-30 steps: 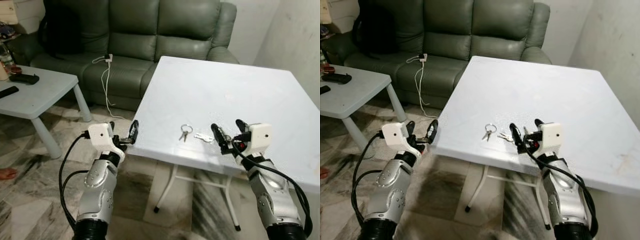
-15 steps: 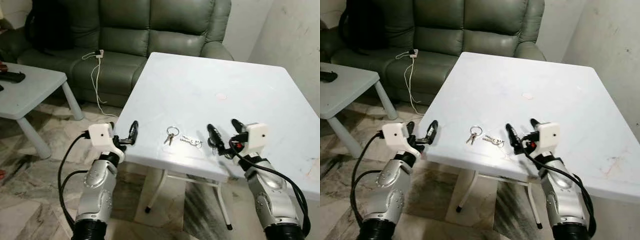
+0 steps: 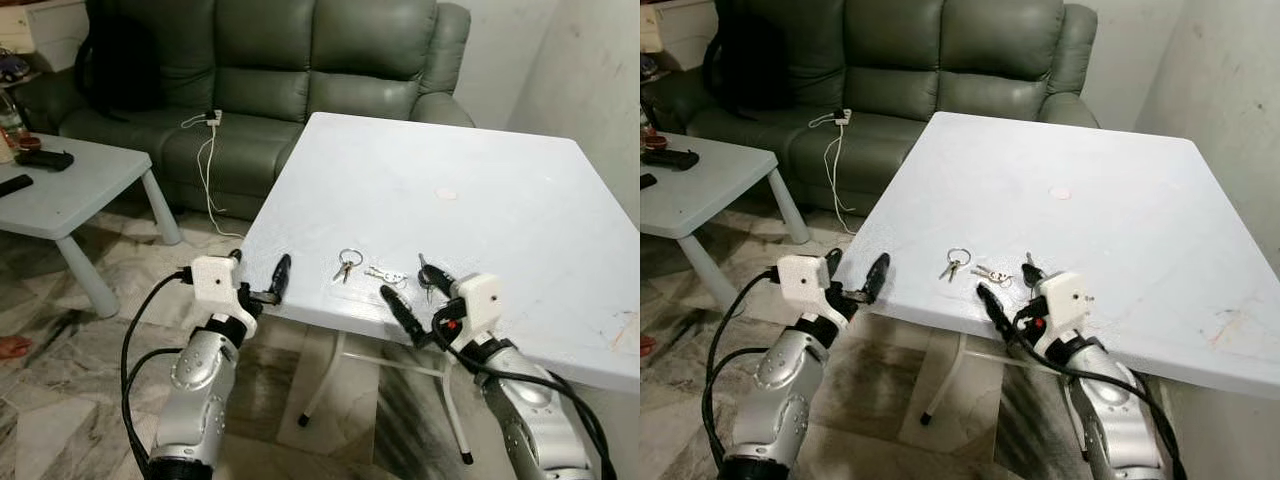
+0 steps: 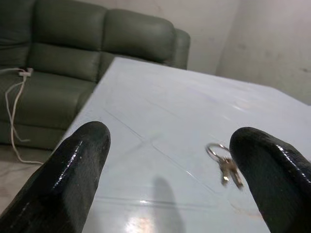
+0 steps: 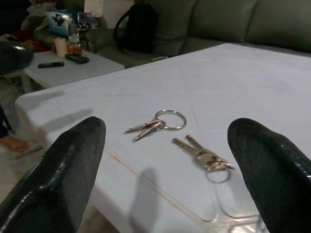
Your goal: Hang keys on a hook
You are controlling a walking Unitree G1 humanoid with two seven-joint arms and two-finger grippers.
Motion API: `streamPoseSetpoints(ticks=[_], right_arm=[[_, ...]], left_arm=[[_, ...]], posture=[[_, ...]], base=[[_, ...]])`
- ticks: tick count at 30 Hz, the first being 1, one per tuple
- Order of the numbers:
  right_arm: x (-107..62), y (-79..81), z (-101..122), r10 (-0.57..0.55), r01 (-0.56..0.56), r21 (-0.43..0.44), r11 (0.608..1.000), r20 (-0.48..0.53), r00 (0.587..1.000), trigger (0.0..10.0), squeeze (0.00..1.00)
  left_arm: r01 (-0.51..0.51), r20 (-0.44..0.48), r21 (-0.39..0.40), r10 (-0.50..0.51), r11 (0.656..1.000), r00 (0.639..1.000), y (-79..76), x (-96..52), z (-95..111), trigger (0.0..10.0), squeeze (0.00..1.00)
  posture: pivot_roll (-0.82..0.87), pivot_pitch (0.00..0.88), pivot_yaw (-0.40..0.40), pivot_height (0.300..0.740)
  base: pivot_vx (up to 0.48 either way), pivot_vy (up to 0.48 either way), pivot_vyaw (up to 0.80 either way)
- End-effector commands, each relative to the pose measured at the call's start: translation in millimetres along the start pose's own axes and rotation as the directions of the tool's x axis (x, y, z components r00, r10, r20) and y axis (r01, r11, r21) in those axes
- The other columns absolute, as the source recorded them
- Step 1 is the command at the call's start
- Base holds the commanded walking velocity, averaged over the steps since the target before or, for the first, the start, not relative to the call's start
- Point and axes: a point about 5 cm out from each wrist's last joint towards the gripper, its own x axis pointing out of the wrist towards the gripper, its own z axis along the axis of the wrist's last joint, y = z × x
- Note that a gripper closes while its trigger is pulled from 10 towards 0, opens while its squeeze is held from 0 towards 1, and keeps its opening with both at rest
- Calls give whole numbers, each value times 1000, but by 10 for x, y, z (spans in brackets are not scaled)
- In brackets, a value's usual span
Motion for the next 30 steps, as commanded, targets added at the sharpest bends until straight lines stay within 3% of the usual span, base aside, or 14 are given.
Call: streamPoseSetpoints(ticks=[1,12,23,30], right_arm=[[29,45,33,16,-16,-6,1000,0,1000,10000,0],[167,189,-28,-47,50,77,996,-34,998,10000,0],[297,155,45,-181,180,115,977,1,983,10000,0],[339,109,31,-300,304,118,945,-56,952,10000,0]], left_arm=[[42,12,22,-43,999,999,-92,-3,34,10000,0],[124,0,43,-124,991,992,-312,-52,-11,10000,0],[154,-8,53,-153,987,988,-370,-87,-27,10000,0],[163,-10,54,-163,985,987,-382,-95,-30,10000,0]], posture=[[-20,0,-51,740],[-13,0,-56,740],[-6,0,-56,740],[-6,0,-56,740]], base=[[0,0,0],[0,0,0],[0,0,0],[0,0,0]])
